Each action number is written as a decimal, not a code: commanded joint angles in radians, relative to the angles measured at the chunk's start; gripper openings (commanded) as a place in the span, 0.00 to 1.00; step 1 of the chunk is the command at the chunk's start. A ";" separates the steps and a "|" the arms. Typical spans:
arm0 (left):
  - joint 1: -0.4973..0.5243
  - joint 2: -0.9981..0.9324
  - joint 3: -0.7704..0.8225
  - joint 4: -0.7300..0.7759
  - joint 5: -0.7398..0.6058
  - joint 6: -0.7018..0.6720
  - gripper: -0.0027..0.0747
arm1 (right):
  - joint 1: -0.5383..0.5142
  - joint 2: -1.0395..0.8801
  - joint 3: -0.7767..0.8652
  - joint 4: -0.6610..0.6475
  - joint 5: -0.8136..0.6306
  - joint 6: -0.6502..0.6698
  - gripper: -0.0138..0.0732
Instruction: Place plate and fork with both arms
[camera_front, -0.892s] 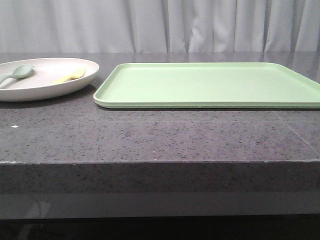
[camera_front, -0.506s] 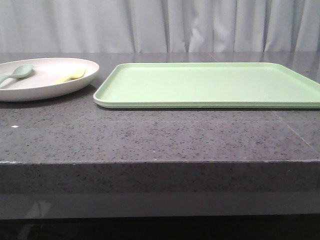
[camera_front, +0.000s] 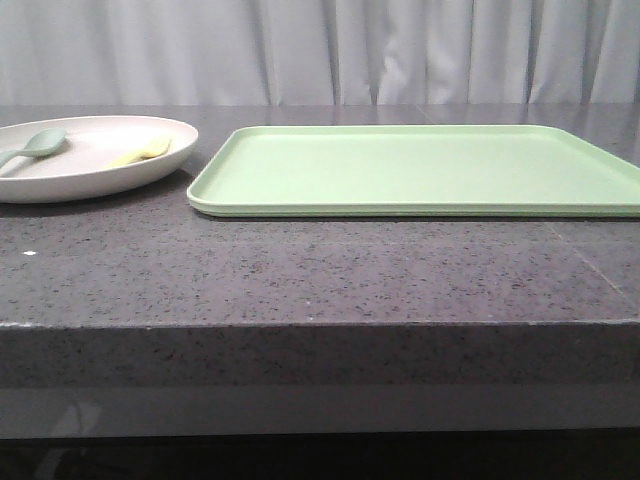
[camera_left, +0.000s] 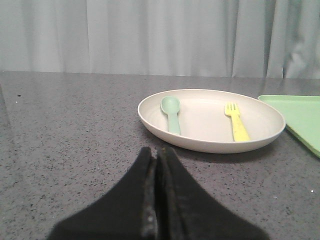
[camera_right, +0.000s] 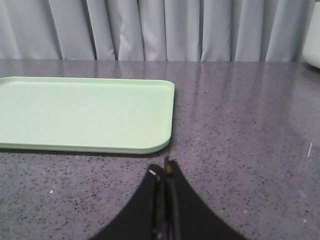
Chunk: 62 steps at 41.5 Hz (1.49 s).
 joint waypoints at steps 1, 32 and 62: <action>-0.007 -0.023 0.010 -0.009 -0.109 -0.012 0.01 | -0.004 -0.018 -0.005 -0.004 -0.093 -0.011 0.08; -0.007 0.290 -0.713 0.006 0.408 -0.012 0.01 | -0.004 0.246 -0.618 -0.054 0.361 -0.018 0.08; -0.007 0.482 -0.729 -0.004 0.412 -0.012 0.01 | -0.004 0.480 -0.638 -0.048 0.378 -0.018 0.08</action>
